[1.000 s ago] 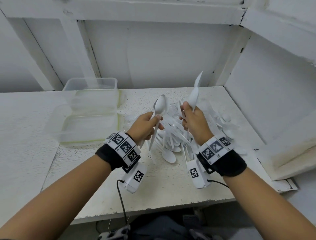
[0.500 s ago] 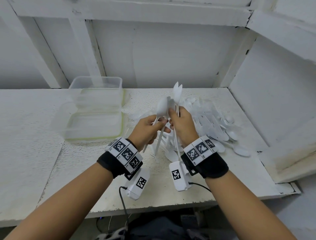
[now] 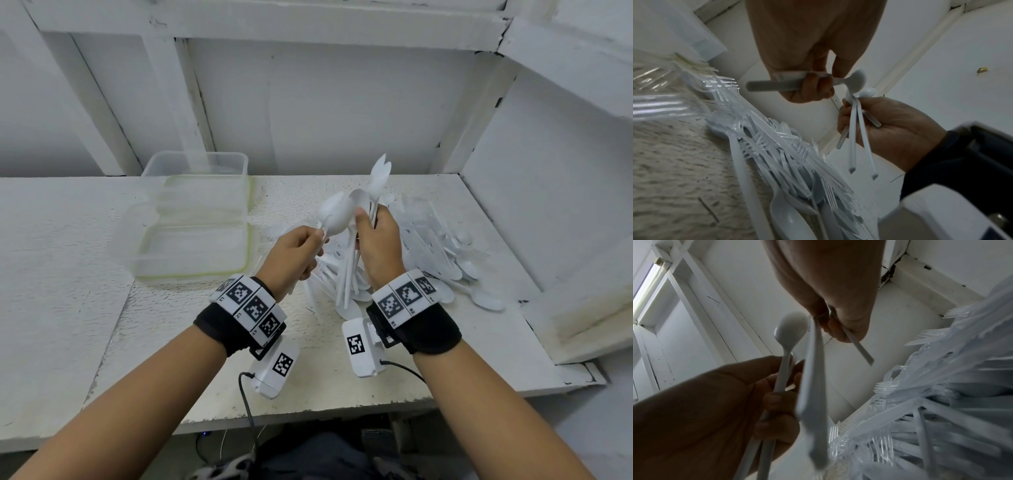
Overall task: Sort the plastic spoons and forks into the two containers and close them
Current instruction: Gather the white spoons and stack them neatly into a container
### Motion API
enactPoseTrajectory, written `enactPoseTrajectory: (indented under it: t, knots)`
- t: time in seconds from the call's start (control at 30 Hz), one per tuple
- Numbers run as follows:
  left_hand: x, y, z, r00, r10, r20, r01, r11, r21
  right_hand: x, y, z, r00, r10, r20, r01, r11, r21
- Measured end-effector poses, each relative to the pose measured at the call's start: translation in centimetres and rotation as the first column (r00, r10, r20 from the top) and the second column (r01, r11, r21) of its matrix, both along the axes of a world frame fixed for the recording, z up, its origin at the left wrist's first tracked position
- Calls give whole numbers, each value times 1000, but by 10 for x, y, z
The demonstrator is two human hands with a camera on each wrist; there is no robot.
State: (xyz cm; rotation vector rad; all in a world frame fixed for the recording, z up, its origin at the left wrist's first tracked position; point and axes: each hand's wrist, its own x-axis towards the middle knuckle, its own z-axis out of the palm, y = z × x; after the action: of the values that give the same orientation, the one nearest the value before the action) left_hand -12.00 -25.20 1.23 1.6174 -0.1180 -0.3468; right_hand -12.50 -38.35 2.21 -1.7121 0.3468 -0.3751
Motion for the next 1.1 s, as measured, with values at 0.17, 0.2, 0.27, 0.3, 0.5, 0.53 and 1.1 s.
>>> enactPoseTrajectory:
  t: [0.17, 0.2, 0.27, 0.3, 0.5, 0.53, 1.1]
  knots:
    - [7, 1, -3, 997, 51, 57, -53, 998, 22, 3, -5, 2, 996, -84, -23, 84, 996, 2]
    - [8, 1, -4, 996, 62, 67, -64, 997, 38, 3, -6, 2, 996, -87, -25, 87, 996, -2]
    - [9, 1, -6, 992, 88, 87, -93, 994, 56, 1, -5, 4, 998, -54, -14, 54, 998, -11]
    - [9, 1, -8, 990, 105, 92, -110, 993, 50, 0, -3, 5, 1000, -26, -6, 26, 1000, -16]
    - [5, -9, -8, 978, 166, 123, -169, 986, 12, -1, 9, 2, 999, 49, -15, -50, 998, -35]
    - [5, -10, -8, 977, 167, 135, -169, 986, 9, 0, 9, 0, 999, 41, -28, -41, 999, -29]
    - [-2, -8, 6, 973, -160, -165, 148, 986, -80, 2, 6, -8, 999, 36, 7, -35, 993, -109]
